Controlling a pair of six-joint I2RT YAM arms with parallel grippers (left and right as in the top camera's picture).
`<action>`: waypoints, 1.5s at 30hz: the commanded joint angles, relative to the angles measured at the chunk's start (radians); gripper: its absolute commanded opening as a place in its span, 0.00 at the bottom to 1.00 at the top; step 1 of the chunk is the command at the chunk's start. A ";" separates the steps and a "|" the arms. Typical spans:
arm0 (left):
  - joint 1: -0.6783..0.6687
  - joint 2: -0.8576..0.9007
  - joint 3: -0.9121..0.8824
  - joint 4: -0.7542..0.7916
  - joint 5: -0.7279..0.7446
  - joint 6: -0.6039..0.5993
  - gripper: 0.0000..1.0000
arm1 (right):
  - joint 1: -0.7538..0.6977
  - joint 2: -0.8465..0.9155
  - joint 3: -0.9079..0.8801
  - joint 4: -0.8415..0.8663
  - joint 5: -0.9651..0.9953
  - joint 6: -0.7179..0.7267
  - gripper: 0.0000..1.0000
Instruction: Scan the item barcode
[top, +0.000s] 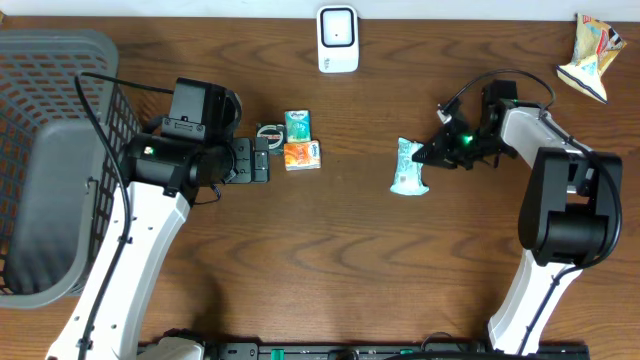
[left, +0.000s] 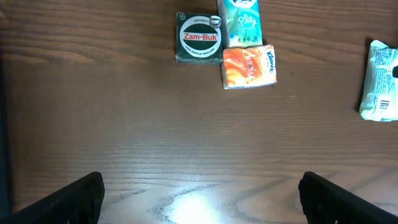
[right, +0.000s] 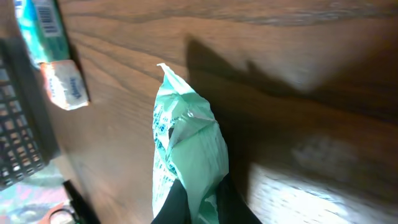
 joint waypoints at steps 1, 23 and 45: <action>0.001 -0.006 0.011 0.000 -0.005 0.006 0.98 | -0.004 -0.010 0.062 -0.011 -0.071 0.023 0.01; 0.001 -0.007 0.011 0.000 -0.005 0.006 0.98 | 0.489 -0.160 0.112 -0.102 1.666 0.454 0.01; 0.001 -0.007 0.011 0.000 -0.005 0.006 0.98 | 0.649 -0.004 0.223 -0.149 1.167 0.505 0.33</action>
